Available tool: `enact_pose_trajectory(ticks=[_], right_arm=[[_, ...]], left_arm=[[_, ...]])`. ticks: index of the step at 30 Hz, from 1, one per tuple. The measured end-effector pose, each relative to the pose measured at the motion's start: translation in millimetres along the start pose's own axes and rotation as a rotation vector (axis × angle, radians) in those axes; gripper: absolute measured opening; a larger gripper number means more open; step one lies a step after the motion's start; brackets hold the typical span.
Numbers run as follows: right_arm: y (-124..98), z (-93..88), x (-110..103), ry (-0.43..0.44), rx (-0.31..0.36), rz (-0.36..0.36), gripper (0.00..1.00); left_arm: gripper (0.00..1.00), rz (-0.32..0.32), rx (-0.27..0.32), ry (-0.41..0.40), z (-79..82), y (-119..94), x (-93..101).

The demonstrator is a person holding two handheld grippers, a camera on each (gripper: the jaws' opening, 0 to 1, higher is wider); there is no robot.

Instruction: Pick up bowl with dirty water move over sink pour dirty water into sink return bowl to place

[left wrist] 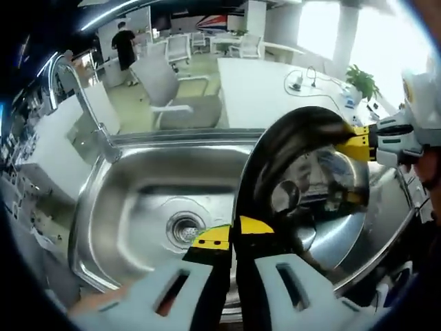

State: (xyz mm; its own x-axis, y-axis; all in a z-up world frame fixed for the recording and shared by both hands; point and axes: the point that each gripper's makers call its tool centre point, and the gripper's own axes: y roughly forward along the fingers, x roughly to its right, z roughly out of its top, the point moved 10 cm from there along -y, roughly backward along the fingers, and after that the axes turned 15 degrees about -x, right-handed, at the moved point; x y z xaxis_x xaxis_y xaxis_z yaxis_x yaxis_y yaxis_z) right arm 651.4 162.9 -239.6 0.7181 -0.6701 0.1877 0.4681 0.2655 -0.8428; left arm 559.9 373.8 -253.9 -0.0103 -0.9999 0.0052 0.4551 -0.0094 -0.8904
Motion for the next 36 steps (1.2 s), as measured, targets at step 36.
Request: enact_pose_trajectory(ticks=[36], right_arm=[[-3.5, 54.1, -49.7, -0.169, 0.313, -0.183, 0.00]], left_arm=[[0.00, 0.230, 0.300, -0.045, -14.5, -15.1, -55.9]])
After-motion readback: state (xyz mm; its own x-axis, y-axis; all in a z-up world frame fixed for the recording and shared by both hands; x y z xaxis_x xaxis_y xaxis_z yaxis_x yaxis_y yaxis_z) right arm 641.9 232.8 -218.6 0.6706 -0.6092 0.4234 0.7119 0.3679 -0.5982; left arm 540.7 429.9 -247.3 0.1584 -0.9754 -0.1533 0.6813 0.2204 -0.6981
